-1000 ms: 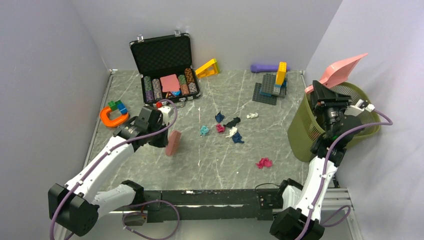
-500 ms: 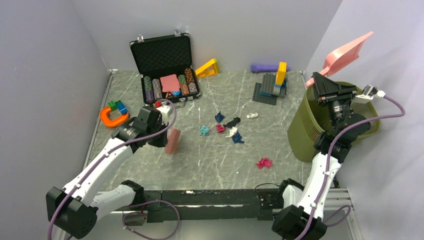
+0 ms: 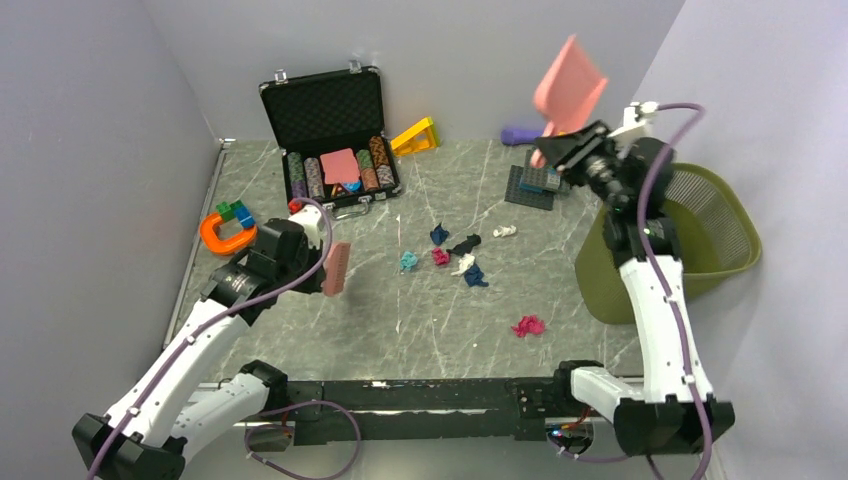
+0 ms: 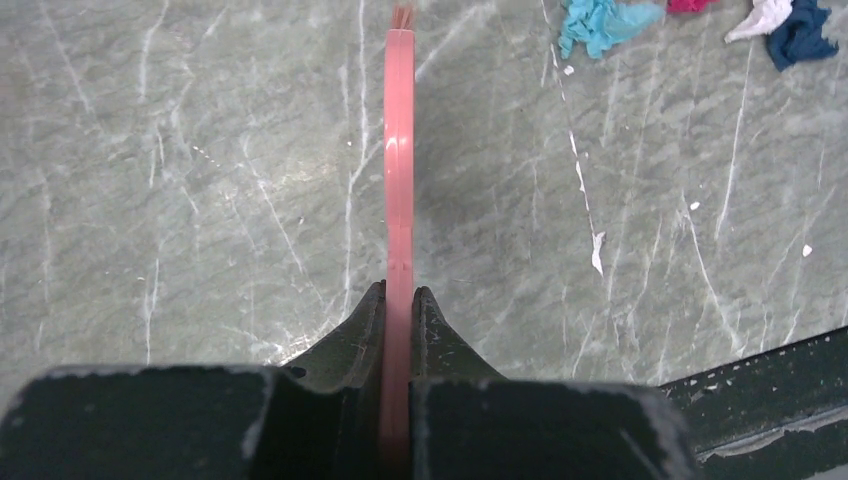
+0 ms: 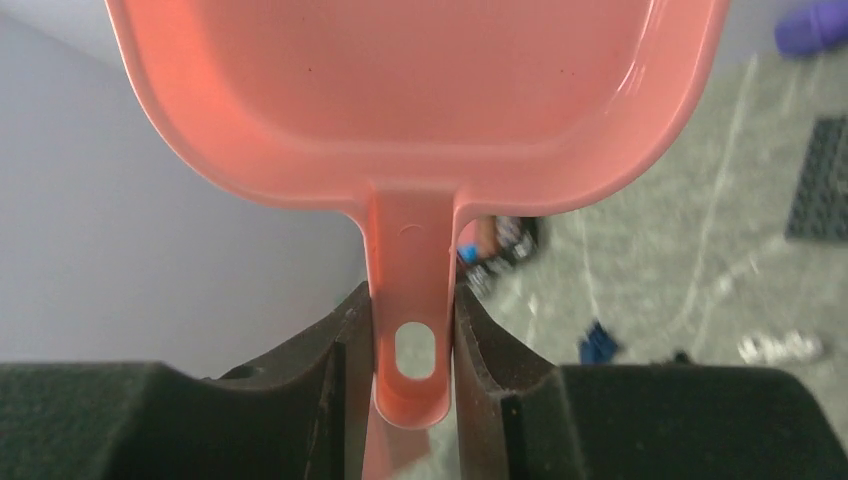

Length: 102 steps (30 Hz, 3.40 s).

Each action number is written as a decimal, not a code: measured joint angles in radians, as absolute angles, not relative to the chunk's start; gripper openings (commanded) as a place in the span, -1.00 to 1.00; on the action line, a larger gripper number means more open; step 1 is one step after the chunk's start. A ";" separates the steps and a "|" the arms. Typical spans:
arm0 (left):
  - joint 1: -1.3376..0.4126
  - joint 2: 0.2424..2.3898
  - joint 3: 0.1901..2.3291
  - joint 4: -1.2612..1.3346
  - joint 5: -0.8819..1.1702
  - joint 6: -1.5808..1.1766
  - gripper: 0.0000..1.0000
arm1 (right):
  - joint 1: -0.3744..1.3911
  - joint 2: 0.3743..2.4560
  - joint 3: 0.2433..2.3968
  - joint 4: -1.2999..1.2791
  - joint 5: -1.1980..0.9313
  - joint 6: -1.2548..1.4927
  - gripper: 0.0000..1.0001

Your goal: Sweep away the paper scraps from the table

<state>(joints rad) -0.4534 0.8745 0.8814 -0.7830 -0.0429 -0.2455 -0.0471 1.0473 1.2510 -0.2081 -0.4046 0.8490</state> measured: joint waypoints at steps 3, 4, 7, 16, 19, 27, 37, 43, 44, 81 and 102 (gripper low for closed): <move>-0.453 0.856 0.882 -0.781 -0.073 -0.269 -1.00 | 0.077 1.116 1.255 -0.324 -0.313 0.761 -1.00; -0.453 0.847 0.882 -0.780 -0.077 -0.277 -1.00 | 0.112 1.137 1.247 -0.362 -0.275 0.737 -1.00; -0.453 0.833 0.882 -0.763 -0.078 -0.297 -1.00 | 0.189 1.184 1.217 -0.464 -0.163 0.685 -1.00; -0.453 1.021 0.967 -0.615 0.100 -0.430 -1.00 | 0.257 1.211 1.184 -0.670 0.099 0.602 -1.00; -0.467 1.157 0.999 -0.478 0.233 -0.522 -1.00 | 0.259 1.193 1.184 -0.719 0.152 0.616 -1.00; -0.648 1.580 1.219 -0.229 0.419 -0.694 -1.00 | 0.266 1.086 1.192 -0.840 0.220 0.655 -1.00; -0.836 1.928 1.475 -0.056 0.690 -0.813 -1.00 | 0.269 0.855 1.163 -0.846 0.229 0.617 -1.00; -0.954 2.053 1.649 -0.270 0.664 -0.718 -1.00 | 0.269 0.818 1.162 -0.862 0.247 0.601 -1.00; -0.970 2.061 1.654 -0.305 0.649 -0.709 -1.00 | 0.269 0.825 1.162 -0.872 0.251 0.601 -1.00; -0.733 2.086 1.750 -0.142 0.421 -0.891 -1.00 | 0.272 0.913 1.174 -0.935 0.246 0.597 -1.00; -0.645 1.557 1.430 -0.793 -0.149 -0.804 -1.00 | 0.272 0.931 1.164 -0.936 0.230 0.564 -1.00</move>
